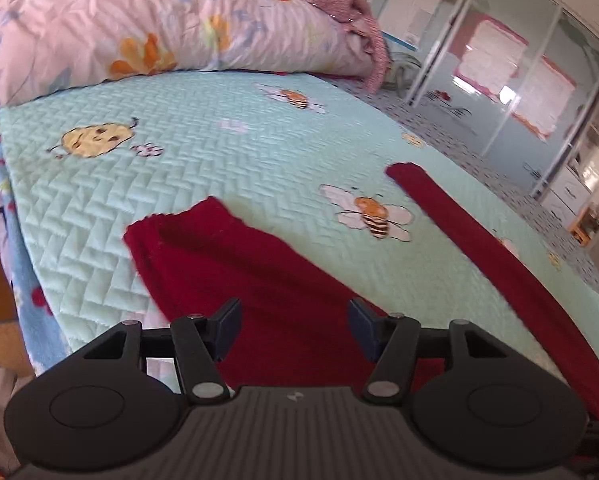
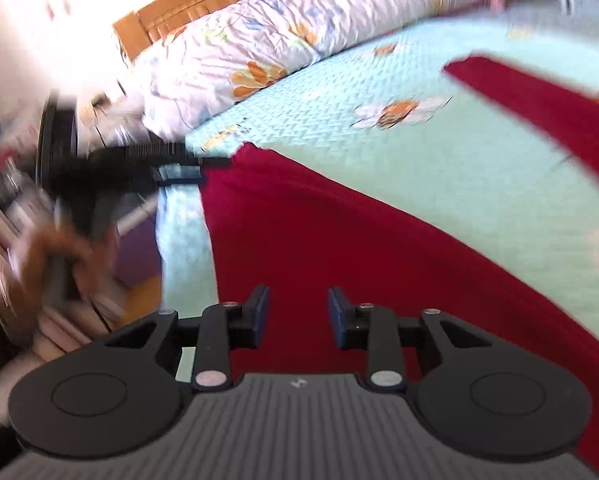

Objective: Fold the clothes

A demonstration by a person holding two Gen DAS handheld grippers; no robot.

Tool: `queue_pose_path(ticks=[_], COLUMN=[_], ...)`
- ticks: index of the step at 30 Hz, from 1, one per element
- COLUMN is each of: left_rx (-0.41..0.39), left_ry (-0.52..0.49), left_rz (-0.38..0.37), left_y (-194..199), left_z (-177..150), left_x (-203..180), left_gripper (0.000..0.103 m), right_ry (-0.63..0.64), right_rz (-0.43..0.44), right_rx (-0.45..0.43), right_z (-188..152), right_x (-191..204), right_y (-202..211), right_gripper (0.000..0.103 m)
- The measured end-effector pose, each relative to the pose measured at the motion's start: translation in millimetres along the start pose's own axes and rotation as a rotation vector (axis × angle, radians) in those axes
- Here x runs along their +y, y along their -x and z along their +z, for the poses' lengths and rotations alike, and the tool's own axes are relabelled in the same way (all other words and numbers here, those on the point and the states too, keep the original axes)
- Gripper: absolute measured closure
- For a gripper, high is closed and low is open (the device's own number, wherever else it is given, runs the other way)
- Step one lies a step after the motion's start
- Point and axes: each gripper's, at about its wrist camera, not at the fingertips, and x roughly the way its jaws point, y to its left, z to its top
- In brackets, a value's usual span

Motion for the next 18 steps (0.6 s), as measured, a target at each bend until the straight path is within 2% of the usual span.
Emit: queue_pose_path(ticks=[2,3,4,5,6,7,8,9,12,14,18], left_rx=[0.041,0.057,0.057,0.049,0.04,0.031,0.03,0.039,0.032,0.018,-0.013], left_ry=[0.021,0.019,0.01,-0.001,-0.014,-0.027,-0.04,-0.051,-0.105,-0.097,-0.048], left_rz=[-0.004,0.002,0.015,0.017,0.013,0.008,0.009,0.014,0.016,0.018,-0.002], left_y=[-12.0,-17.6,-20.6,-21.2,-21.3,-21.3,-22.5,-26.3,-30.3,-24.3,-10.0], left_z=[-1.4,-2.2,-3.5,-4.3,-4.2,-4.1,-5.4,-7.5,-12.6,-15.3,-22.9], left_x=[5.7,5.4,3.0,1.5,0.5,-0.4,-0.6,0.9,0.8,-0.5,-1.3], left_gripper=[0.042,0.042,0.042,0.042,0.04,0.036,0.033,0.033,0.033,0.033,0.033], right_ry=[-0.111,-0.16,-0.18,-0.177,-0.201,-0.227,-0.263,-0.281,-0.234,-0.205,-0.226], right_rz=[0.153,0.194,0.16,0.075,0.015,-0.041,-0.066,-0.045,0.052,0.116,0.247], right_rx=[0.031,0.069,0.093,0.088,0.045,0.002,-0.033,-0.049,-0.03,-0.018,0.029], right_z=[19.7,26.1,32.5,37.8,42.9,48.0,51.9,53.6,58.2,62.0,94.8], right_x=[-19.0,-29.3,-38.8,-47.8,-58.9,-69.2,-74.1,-72.3,-45.1,-27.7,-15.3], right_y=[-24.7,-40.5,-57.2,-69.5,-72.4,-74.8,-73.2,-71.4,-73.8,-76.1,-108.3], right_gripper=[0.069,0.069,0.07,0.074,0.099,0.103,0.103,0.096,0.095,0.095,0.095])
